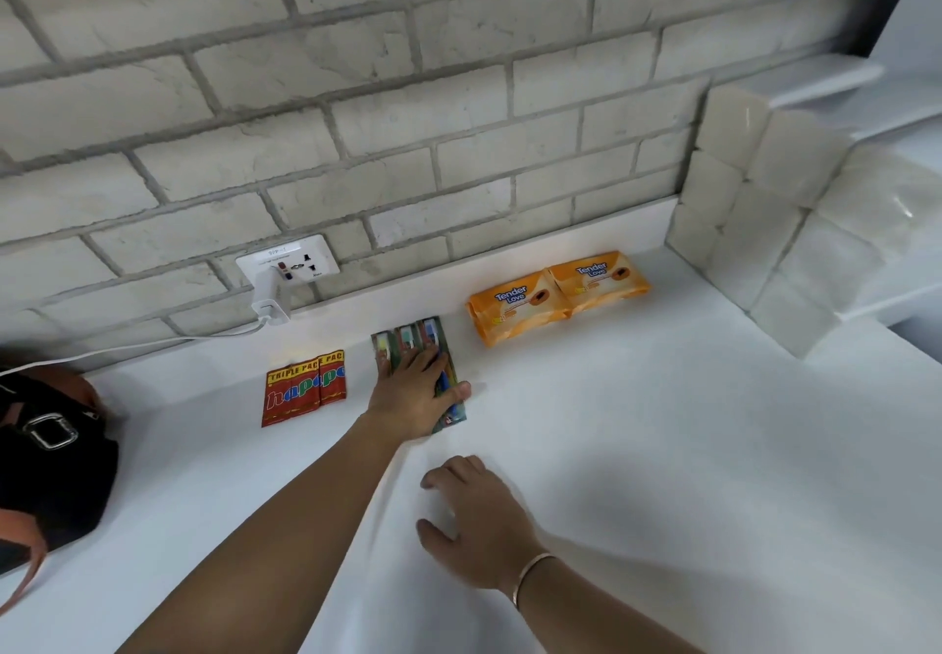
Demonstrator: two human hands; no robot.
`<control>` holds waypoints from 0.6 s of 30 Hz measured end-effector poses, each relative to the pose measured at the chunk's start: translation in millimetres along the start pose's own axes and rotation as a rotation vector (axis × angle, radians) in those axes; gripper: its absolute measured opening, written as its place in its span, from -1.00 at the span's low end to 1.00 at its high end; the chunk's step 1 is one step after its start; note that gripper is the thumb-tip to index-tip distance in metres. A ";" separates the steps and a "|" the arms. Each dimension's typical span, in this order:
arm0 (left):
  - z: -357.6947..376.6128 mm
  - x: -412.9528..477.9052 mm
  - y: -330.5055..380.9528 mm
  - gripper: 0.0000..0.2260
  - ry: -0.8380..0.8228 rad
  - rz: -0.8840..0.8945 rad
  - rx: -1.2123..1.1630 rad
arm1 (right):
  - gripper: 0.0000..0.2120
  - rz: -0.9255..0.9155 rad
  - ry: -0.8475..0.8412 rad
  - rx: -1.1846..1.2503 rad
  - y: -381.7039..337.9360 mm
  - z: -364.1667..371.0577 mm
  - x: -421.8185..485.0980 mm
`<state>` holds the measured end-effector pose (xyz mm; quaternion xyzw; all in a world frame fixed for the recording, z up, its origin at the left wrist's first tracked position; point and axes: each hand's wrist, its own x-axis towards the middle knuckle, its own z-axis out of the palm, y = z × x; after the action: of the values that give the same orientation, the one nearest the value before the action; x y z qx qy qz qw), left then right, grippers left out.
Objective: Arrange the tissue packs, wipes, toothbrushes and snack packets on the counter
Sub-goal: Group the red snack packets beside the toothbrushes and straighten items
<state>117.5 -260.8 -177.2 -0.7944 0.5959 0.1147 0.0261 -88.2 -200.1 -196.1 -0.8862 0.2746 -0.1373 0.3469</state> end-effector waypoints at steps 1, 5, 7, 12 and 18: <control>-1.7 0.2 1.3 -0.23 -0.020 -0.007 0.005 | -0.54 0.006 -0.003 0.034 3.0 0.8 -0.6; 0.8 -20.3 3.7 -0.08 0.089 -0.024 0.004 | -0.54 0.003 -0.007 0.129 10.2 -1.8 -1.0; 4.6 -42.1 9.1 -0.20 0.200 0.000 -0.055 | -0.53 0.001 0.002 0.154 12.7 -5.1 -1.5; 39.2 -113.1 17.6 -0.50 0.300 -0.062 -0.247 | -0.54 0.040 0.066 0.245 32.0 -11.9 -24.9; 76.4 -175.4 35.3 -0.52 0.316 -0.069 -0.332 | -0.62 0.049 0.178 0.248 52.0 -17.8 -76.8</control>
<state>26.0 -92.4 -210.7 -0.8159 0.5380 0.0844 -0.1944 -178.5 -196.7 -223.1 -0.8139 0.3069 -0.2397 0.4312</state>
